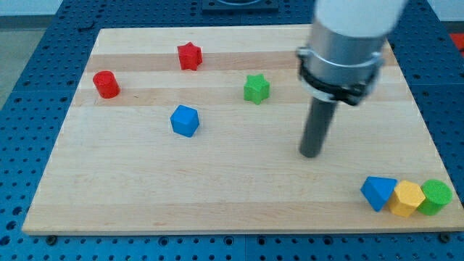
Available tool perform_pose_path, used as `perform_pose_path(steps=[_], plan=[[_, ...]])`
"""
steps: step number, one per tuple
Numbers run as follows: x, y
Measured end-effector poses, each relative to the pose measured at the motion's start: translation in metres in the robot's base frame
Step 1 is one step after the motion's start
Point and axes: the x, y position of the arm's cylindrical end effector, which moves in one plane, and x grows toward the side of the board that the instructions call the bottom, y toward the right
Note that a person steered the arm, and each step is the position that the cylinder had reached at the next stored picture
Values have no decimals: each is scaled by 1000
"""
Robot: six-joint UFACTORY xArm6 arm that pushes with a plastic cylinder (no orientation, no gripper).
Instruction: Push the blue cube to the center of the board
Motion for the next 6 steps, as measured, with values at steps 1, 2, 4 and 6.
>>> perform_pose_path(steps=[1,2,4,6], plan=[[-43,-18],[-77,-83],[-73,-231],[-59,-265]])
